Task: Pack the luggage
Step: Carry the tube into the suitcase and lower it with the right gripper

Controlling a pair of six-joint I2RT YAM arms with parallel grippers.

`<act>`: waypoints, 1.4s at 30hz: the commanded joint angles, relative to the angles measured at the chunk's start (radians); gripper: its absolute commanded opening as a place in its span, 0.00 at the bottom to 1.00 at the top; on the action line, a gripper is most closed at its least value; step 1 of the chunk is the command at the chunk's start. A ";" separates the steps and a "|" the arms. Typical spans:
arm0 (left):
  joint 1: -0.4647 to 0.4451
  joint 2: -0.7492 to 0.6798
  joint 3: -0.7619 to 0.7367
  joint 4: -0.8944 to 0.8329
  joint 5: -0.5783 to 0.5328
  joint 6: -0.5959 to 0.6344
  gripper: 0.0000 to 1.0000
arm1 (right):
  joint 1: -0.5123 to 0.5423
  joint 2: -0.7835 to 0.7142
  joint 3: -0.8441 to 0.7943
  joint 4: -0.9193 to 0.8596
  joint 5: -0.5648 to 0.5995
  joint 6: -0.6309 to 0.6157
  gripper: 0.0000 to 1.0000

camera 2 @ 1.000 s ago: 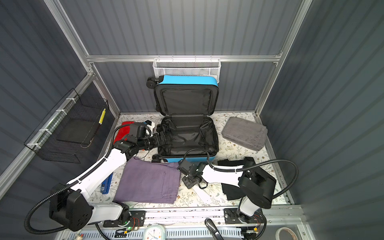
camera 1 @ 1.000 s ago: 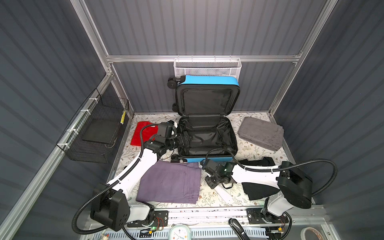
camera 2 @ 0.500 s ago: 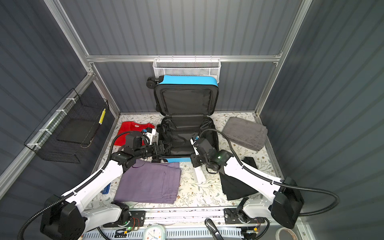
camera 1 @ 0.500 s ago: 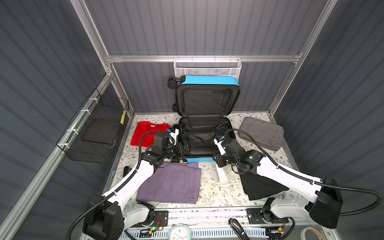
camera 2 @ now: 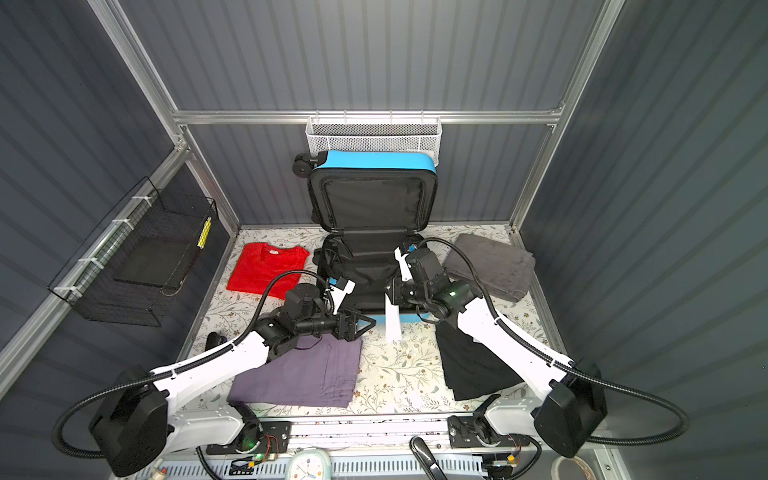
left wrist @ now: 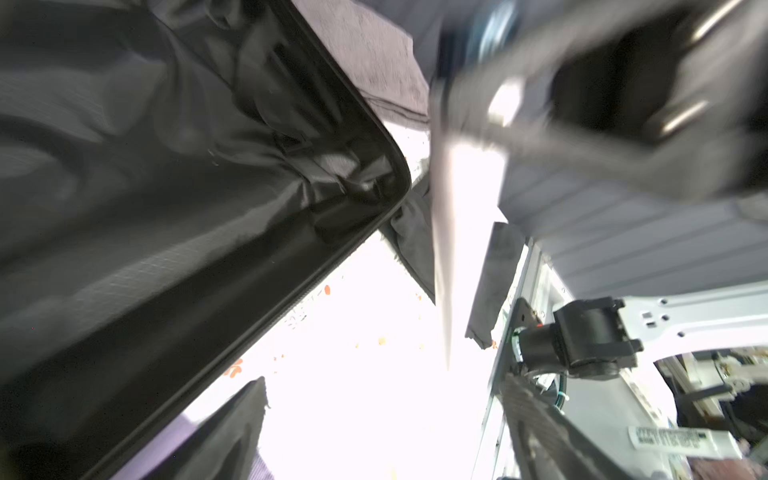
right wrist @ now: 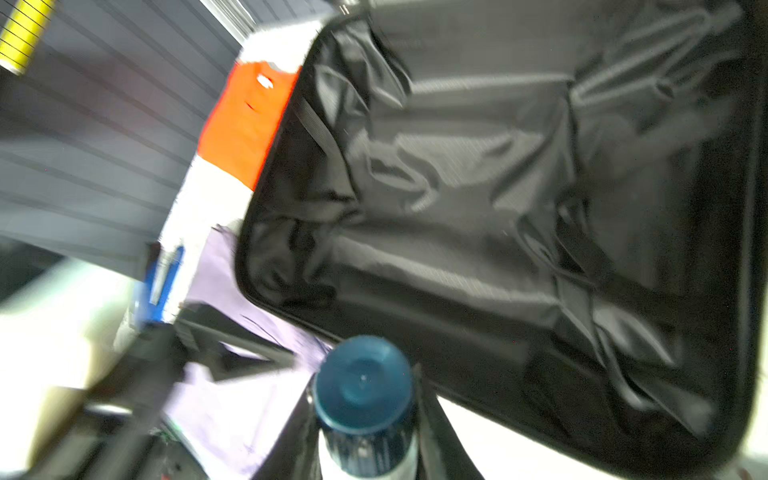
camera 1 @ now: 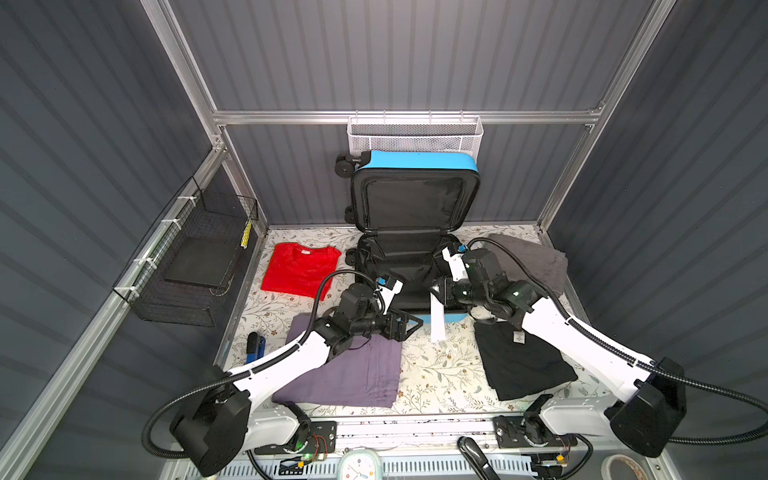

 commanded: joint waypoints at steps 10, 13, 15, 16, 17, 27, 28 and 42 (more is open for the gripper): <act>-0.026 0.197 0.154 0.154 0.059 0.033 0.74 | -0.055 0.096 0.113 0.094 -0.100 0.064 0.24; -0.025 0.233 0.184 0.139 0.052 0.034 0.59 | -0.068 0.120 0.124 0.105 -0.103 0.072 0.24; -0.025 0.258 0.207 0.126 0.051 0.038 0.53 | -0.080 0.137 0.126 0.127 -0.112 0.086 0.25; -0.024 0.270 0.218 0.119 0.048 0.041 0.50 | -0.086 0.146 0.129 0.138 -0.117 0.093 0.25; -0.023 0.278 0.228 0.113 0.040 0.046 0.46 | -0.092 0.159 0.134 0.147 -0.120 0.099 0.25; 0.063 0.377 0.332 0.099 0.058 0.057 0.28 | -0.150 0.316 0.193 0.247 -0.152 0.186 0.25; 0.080 0.391 0.346 0.095 0.073 0.056 0.29 | -0.156 0.333 0.202 0.259 -0.151 0.198 0.25; 0.194 0.628 0.565 -0.038 0.162 0.108 0.31 | -0.214 0.596 0.308 0.380 -0.120 0.365 0.25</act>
